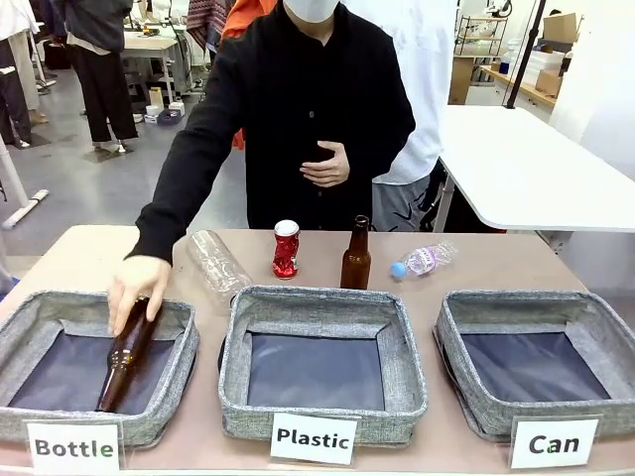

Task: Sort the can waste into the basket.
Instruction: Pick up the can waste from the table and place it in the right Fabric basket.

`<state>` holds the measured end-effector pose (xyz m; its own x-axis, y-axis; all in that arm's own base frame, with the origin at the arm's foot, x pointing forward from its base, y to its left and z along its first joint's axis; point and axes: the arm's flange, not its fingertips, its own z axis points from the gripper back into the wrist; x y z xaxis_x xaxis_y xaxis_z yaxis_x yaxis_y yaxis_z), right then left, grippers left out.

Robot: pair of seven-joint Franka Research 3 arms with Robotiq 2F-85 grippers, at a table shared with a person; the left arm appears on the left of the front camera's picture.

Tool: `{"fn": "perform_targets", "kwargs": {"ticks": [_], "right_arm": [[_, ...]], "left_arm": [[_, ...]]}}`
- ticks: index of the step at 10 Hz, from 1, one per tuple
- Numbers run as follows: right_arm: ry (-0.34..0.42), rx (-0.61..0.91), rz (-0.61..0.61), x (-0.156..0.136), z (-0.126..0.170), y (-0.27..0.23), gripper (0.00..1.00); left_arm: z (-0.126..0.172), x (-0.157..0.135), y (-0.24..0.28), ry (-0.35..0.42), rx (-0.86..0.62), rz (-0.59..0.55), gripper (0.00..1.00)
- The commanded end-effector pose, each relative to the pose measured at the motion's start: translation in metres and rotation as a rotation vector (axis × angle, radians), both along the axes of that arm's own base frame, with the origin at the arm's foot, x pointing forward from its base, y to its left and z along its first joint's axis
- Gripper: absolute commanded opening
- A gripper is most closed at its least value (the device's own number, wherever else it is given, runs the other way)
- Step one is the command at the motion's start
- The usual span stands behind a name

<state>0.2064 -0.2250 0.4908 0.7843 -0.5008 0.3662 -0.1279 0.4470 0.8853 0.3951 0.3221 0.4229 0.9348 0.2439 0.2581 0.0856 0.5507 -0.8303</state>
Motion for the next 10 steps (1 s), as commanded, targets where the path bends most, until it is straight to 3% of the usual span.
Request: {"fn": "perform_targets", "kwargs": {"ticks": [1, 3, 5, 9, 10], "right_arm": [[-0.034, 0.001, 0.004, 0.001, 0.003, -0.002, 1.00], [-0.034, 0.001, 0.004, 0.001, 0.003, -0.002, 1.00], [-0.034, 0.001, 0.004, 0.001, 0.003, -0.002, 1.00], [-0.034, 0.001, 0.004, 0.001, 0.003, -0.002, 1.00], [-0.034, 0.001, 0.004, 0.001, 0.003, -0.002, 1.00]], "left_arm": [[0.020, 0.010, -0.023, -0.019, 0.051, -0.029, 1.00], [0.034, 0.027, -0.046, -0.010, 0.104, -0.096, 1.00], [0.048, 0.067, -0.097, 0.035, 0.182, -0.201, 1.00], [0.038, 0.168, -0.223, 0.250, 0.543, -0.195, 1.00], [0.029, 0.189, -0.246, 0.319, 0.648, -0.135, 1.00]]}}
